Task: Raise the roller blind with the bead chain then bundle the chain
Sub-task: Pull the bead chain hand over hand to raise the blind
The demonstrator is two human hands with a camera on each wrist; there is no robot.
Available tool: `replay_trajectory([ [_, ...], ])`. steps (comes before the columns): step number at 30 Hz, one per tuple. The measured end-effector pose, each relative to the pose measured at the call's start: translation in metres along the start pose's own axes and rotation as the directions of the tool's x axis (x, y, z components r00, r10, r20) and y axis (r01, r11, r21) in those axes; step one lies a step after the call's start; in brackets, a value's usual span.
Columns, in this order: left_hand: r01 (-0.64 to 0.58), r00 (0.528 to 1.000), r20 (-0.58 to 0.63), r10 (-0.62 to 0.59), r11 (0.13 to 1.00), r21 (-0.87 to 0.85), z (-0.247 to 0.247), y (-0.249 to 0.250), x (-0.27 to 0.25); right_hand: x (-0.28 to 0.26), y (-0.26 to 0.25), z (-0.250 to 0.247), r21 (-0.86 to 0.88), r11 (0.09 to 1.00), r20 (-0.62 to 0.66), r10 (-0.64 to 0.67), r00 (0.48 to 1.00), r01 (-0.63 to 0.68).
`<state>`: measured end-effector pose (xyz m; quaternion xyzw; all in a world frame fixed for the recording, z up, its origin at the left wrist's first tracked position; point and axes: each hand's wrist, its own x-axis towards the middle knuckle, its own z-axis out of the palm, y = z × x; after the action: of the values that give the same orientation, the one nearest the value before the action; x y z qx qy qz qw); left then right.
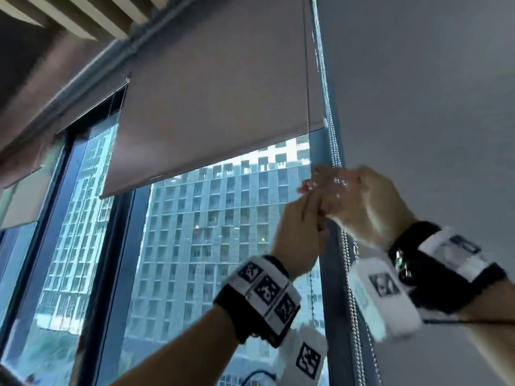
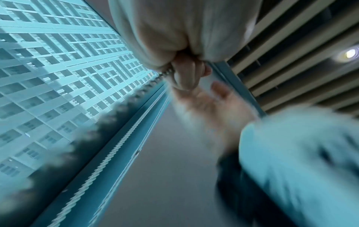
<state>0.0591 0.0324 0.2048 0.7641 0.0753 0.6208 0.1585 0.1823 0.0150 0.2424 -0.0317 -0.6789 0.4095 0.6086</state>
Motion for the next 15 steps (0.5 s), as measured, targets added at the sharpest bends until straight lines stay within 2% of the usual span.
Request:
replay_trajectory([
  [2,-0.011,0.999,0.043,0.011,1.000,-0.010,0.001,-0.014,-0.015,0.023,-0.020,0.016,-0.041,0.999,-0.065,-0.016,0.998,0.014],
  [4,0.065,0.992,0.114,-0.052,0.991,-0.115,0.001,-0.025,-0.029,0.035,-0.024,0.031,-0.093,0.995,-0.132,-0.052,0.990,0.040],
  [7,0.216,0.943,0.293,-0.156,0.959,-0.184,-0.013,-0.037,-0.035,0.038,-0.005,0.039,-0.284,0.948,-0.177,-0.201,0.963,0.146],
  [9,0.283,0.913,0.351,-0.207,0.942,-0.182,-0.033,-0.041,-0.028,0.029,0.011,0.038,-0.400,0.903,-0.142,-0.228,0.963,0.155],
  [11,0.314,0.919,0.328,-0.218,0.909,-0.276,-0.052,-0.038,-0.012,0.017,0.031,0.032,-0.495,0.853,-0.082,-0.232,0.969,0.162],
  [13,0.280,0.949,0.238,-0.206,0.898,-0.340,-0.063,-0.026,0.009,0.003,0.052,0.027,-0.564,0.811,-0.044,-0.215,0.976,0.154],
  [15,0.231,0.968,0.176,-0.180,0.913,-0.335,-0.065,-0.007,0.031,-0.009,0.068,0.022,-0.559,0.820,-0.025,-0.165,0.986,0.123],
])
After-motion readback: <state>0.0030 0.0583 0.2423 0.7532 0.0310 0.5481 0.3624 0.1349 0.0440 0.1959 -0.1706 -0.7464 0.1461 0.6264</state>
